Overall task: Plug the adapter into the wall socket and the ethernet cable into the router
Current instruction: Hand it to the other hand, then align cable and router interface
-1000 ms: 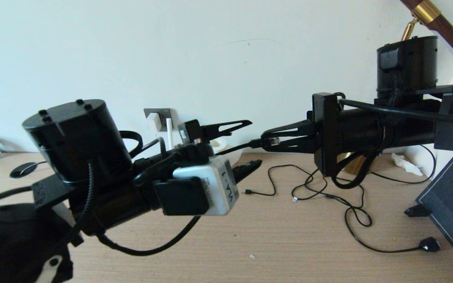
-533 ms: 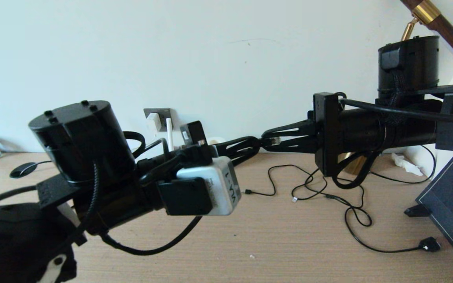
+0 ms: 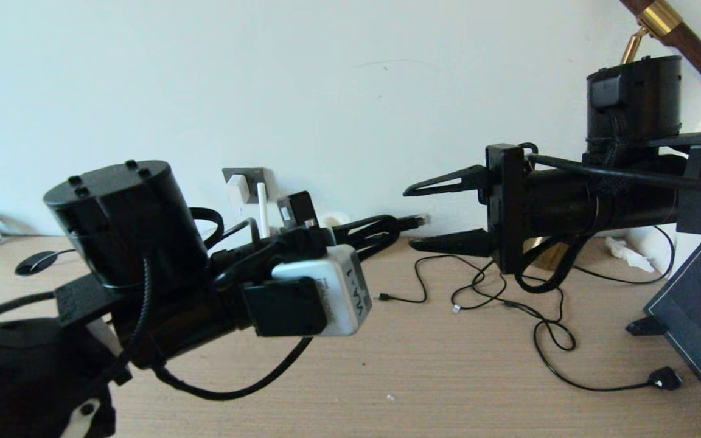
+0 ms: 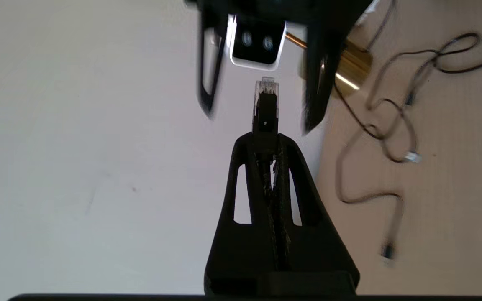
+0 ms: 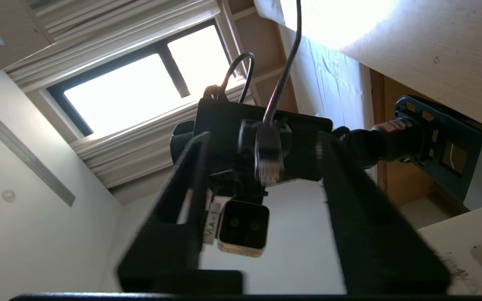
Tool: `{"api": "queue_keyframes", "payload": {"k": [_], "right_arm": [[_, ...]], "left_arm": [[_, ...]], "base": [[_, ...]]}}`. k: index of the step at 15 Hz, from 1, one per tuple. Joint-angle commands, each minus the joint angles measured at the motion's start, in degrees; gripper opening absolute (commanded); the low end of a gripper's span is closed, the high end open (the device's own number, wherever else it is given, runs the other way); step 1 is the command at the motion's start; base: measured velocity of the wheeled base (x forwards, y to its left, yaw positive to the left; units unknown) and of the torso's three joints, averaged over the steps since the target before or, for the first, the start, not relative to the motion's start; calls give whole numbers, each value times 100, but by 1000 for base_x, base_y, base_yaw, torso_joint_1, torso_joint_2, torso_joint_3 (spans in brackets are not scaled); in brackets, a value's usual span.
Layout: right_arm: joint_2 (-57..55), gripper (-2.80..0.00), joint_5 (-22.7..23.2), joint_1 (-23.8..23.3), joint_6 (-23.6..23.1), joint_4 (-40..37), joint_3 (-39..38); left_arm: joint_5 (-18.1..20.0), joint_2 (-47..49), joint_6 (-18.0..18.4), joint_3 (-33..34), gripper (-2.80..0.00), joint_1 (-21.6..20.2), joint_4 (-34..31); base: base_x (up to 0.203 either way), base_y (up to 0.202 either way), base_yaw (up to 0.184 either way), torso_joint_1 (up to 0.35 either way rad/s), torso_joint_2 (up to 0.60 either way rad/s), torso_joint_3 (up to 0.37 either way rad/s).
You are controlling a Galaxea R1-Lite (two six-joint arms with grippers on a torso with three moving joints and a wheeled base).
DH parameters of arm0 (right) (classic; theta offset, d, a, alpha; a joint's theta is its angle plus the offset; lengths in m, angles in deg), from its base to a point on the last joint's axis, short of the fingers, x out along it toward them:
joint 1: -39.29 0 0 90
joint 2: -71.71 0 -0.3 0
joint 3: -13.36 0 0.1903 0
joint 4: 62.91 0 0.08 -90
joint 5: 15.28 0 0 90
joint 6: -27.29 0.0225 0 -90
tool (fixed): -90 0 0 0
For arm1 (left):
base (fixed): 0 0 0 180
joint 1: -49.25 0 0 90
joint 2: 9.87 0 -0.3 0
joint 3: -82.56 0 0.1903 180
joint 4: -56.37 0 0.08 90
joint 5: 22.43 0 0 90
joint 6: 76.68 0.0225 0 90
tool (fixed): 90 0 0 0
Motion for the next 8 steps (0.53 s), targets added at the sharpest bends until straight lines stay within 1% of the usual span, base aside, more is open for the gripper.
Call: {"api": "queue_keyframes", "payload": {"k": [1,2,3,4,6,7,8], "right_arm": [[122,0,-55,-24,-7,17,-115],[210,0,-317,-101,-204,18,-187],[322,0,-693,-139,-572,9,-285],[444,0,-1120,-151,-1041,5,-423],[718,0,-2394,-141,-2274,-17,-774],[956,0,-3044,-130,-2963,-43,-1017],[1245,0,-3594,-125,-3706,-51,-1342]], "left_arm": [[-117,-272,-362,374,-280,-44,20],[-260,-464,-708,658,-280,-86,11],[-387,-683,-1216,889,-280,-184,-14],[-447,-823,-1725,983,-280,-288,-60],[-465,-969,-2942,982,-280,-603,-137],[-455,-995,-3534,928,-280,-779,-155],[-453,-1018,-4137,828,-280,-913,-186]], "base": [[0,0,0,0,0,0],[0,0,0,0,0,0],[0,0,0,0,0,0],[0,0,0,0,0,0],[0,0,0,0,0,0],[0,0,0,0,0,0],[0,0,0,0,0,0]]}}
